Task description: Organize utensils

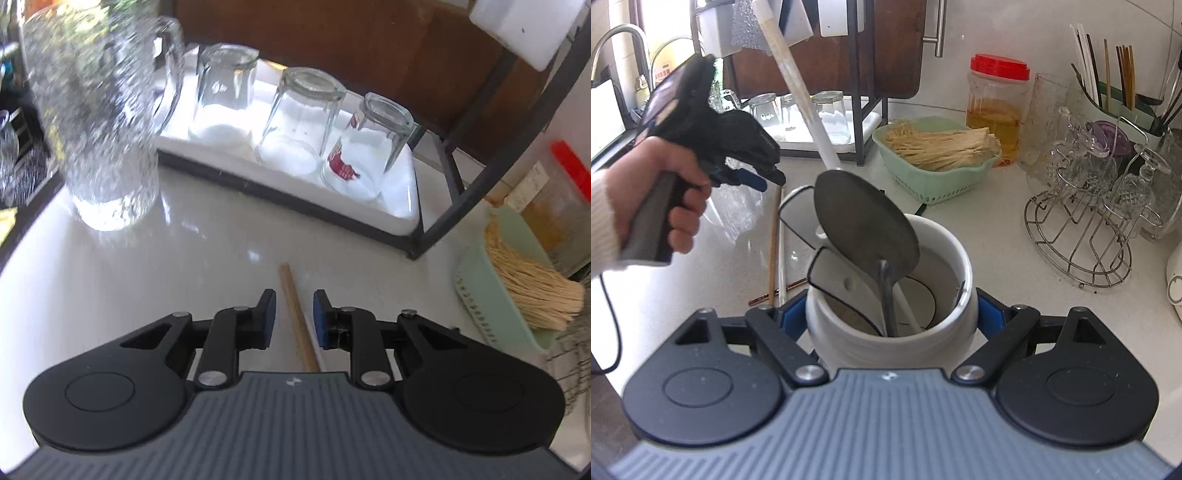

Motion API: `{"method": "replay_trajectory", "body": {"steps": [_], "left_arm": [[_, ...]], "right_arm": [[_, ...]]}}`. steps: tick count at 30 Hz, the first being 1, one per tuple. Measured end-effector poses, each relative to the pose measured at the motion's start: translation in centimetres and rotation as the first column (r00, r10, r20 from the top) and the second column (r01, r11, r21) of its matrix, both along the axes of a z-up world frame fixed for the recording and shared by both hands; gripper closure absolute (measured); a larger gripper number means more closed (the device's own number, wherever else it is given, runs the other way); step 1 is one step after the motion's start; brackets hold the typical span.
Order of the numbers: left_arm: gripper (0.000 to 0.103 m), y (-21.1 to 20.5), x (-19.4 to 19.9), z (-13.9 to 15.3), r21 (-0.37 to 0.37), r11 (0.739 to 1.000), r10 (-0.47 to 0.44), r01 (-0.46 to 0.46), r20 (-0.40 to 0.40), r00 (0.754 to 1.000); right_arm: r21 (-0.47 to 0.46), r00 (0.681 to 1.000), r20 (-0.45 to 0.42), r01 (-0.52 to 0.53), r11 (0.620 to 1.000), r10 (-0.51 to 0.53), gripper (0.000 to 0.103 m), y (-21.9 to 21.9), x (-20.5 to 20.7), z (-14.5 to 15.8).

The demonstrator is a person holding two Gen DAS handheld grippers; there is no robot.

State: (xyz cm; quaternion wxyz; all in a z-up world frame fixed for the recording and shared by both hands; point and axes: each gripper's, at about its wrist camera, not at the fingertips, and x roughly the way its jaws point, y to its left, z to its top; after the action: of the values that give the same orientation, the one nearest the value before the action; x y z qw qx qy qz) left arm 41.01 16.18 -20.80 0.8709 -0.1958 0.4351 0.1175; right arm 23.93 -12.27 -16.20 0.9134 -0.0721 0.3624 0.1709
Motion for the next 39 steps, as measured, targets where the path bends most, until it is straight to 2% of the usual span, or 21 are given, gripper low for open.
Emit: {"method": "replay_trajectory", "body": {"steps": [8, 12, 17, 26, 33, 39], "left_arm": [[0.083, -0.4, 1.6, -0.8, 0.089, 0.996, 0.005, -0.003, -0.013, 1.0], [0.092, -0.2, 1.8, -0.9, 0.101, 0.995, 0.004, -0.002, -0.02, 1.0], [0.094, -0.2, 2.0, -0.8, 0.112, 0.993, -0.02, 0.023, -0.03, 0.999], [0.096, -0.8, 1.2, 0.2, 0.062, 0.995, -0.077, 0.078, -0.017, 0.997], [0.096, -0.3, -2.4, 1.9, -0.027, 0.997, -0.076, 0.076, 0.005, 0.997], [0.096, -1.2, -4.8, 1.8, -0.053, 0.991, -0.12, 0.119, -0.021, 0.993]], "right_arm": [[-0.007, 1.0, 0.011, -0.004, 1.0, 0.004, 0.012, 0.1, -0.2, 0.0], [-0.011, 1.0, 0.003, -0.01, 1.0, 0.01, 0.012, 0.1, -0.1, 0.1], [-0.022, 1.0, 0.0, -0.003, 1.0, 0.004, 0.012, 0.3, 0.0, 0.0], [-0.045, 1.0, -0.02, 0.015, 0.999, -0.016, 0.012, 0.6, 0.2, 0.1], [-0.06, 1.0, -0.028, 0.001, 0.998, -0.003, 0.012, 0.8, 0.4, 0.1], [-0.069, 0.999, -0.039, -0.008, 0.998, 0.005, 0.012, 0.9, 0.7, 0.1]]}}
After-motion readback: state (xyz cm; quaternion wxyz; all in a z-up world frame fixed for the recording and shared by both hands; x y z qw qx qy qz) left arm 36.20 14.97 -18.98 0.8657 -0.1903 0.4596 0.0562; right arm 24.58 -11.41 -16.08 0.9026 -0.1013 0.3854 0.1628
